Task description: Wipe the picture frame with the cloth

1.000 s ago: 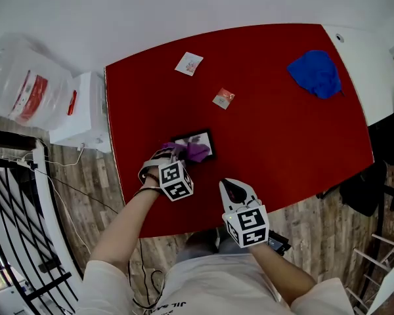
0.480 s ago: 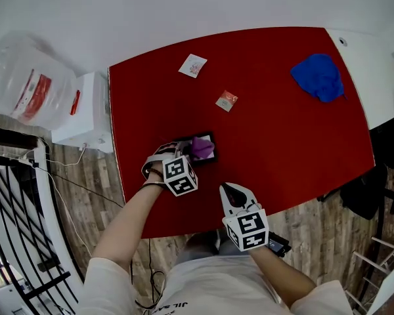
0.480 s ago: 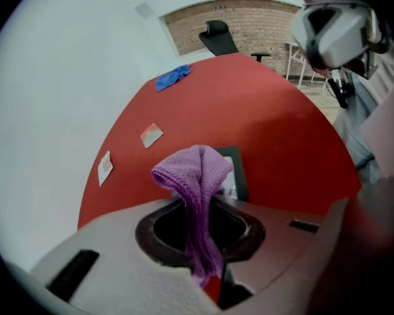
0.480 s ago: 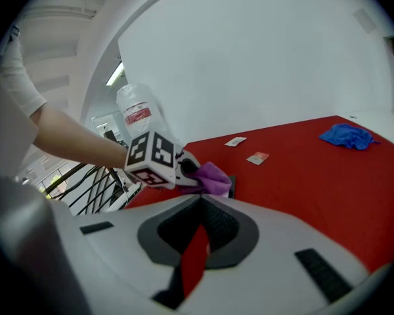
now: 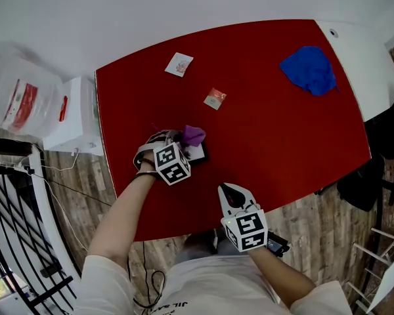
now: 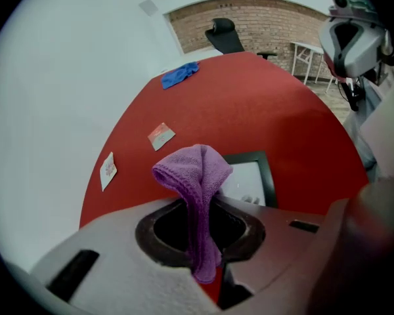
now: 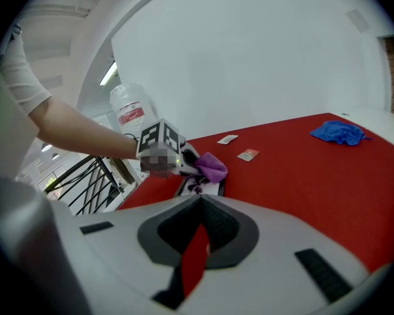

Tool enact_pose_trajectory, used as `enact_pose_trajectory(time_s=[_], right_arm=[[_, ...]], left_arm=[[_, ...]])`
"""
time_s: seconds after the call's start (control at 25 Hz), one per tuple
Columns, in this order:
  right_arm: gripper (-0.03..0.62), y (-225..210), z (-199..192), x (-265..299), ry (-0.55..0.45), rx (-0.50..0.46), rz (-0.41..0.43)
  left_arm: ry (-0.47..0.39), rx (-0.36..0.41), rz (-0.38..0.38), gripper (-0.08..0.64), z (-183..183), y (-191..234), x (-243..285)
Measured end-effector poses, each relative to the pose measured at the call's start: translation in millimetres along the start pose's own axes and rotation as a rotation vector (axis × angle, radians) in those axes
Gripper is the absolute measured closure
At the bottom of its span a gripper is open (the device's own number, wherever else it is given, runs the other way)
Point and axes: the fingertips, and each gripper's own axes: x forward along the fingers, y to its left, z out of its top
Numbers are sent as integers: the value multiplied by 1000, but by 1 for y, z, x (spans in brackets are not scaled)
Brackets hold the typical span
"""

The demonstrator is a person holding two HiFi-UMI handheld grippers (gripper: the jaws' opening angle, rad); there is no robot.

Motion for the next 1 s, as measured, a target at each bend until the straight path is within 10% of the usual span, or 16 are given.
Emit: enact_pose_trajectory(time_s=[0.48,1.0], right_arm=[[589,17,3,11,0,-17,46],[589,3,-13,1,27,17,19]], left_arm=[[-27,20,-104,503,-7,-84,-19],[4,14,-16,503,27,8,6]])
